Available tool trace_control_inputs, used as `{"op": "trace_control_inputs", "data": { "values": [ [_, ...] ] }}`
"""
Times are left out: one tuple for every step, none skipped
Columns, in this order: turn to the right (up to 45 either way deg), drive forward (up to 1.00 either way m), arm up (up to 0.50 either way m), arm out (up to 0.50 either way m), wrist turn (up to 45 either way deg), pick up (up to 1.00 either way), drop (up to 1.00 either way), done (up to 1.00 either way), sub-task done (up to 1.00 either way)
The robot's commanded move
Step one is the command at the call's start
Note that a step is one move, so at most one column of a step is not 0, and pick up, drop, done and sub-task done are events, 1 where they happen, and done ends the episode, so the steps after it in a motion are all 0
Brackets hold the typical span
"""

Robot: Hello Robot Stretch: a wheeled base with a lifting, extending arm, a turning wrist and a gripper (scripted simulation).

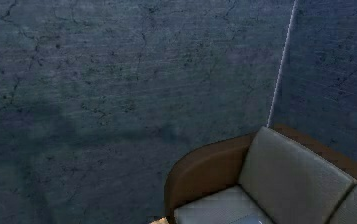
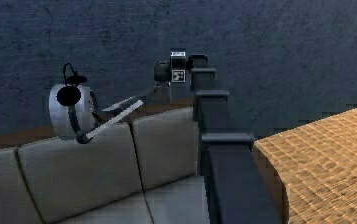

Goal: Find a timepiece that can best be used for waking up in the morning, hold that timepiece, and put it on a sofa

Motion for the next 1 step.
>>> {"op": "trace_control_inputs", "data": {
  "values": [
    [0.0, 0.00, -0.44, 0.00, 0.0, 0.00, 0.00, 0.00, 0.00]
  ]
}}
